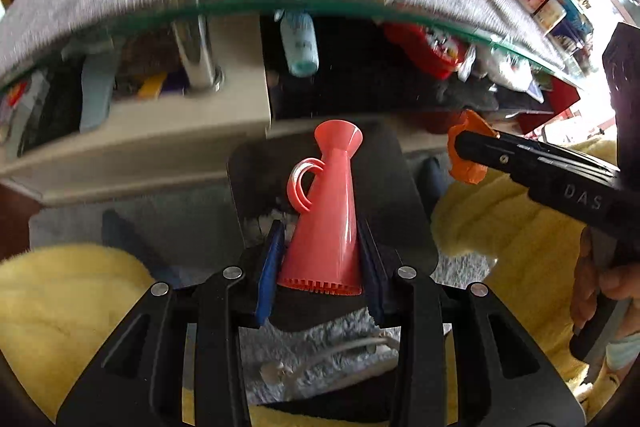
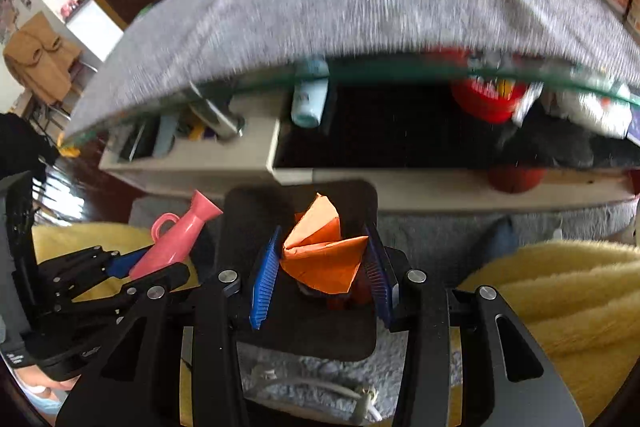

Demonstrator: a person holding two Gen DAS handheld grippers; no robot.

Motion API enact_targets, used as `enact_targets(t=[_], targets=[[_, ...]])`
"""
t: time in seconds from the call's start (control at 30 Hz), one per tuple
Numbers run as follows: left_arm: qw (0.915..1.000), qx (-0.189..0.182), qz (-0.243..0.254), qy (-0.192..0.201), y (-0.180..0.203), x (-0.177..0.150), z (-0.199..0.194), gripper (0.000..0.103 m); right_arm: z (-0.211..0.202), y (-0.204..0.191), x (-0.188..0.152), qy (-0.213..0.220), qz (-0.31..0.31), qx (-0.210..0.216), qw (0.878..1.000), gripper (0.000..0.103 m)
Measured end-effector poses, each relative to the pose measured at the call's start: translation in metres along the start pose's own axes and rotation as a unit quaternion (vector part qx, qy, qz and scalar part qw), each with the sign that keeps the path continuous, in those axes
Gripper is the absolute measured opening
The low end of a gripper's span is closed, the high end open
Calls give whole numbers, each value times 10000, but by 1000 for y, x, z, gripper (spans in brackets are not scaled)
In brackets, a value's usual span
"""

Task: Collect trash
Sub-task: 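Carry the horn and orange paper over the bin and open both tools to drop them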

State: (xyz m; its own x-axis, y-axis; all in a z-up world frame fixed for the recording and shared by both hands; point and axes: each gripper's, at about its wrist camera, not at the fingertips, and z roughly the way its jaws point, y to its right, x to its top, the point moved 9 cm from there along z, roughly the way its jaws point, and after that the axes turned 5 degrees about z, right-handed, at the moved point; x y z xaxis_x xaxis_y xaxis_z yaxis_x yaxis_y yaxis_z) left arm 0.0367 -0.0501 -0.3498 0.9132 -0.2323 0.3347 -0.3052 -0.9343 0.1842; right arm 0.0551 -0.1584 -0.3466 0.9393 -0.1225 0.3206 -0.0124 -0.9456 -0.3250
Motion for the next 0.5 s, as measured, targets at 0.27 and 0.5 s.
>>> enact_targets(t=[0.27, 0.5], targets=[[9994, -16, -63, -355, 5, -24, 26, 34, 22, -6, -25, -278, -214, -155, 9993, 42], [9991, -85, -133, -384, 2, -25, 30, 34, 27, -13, -29, -396, -229, -102, 9989, 43]])
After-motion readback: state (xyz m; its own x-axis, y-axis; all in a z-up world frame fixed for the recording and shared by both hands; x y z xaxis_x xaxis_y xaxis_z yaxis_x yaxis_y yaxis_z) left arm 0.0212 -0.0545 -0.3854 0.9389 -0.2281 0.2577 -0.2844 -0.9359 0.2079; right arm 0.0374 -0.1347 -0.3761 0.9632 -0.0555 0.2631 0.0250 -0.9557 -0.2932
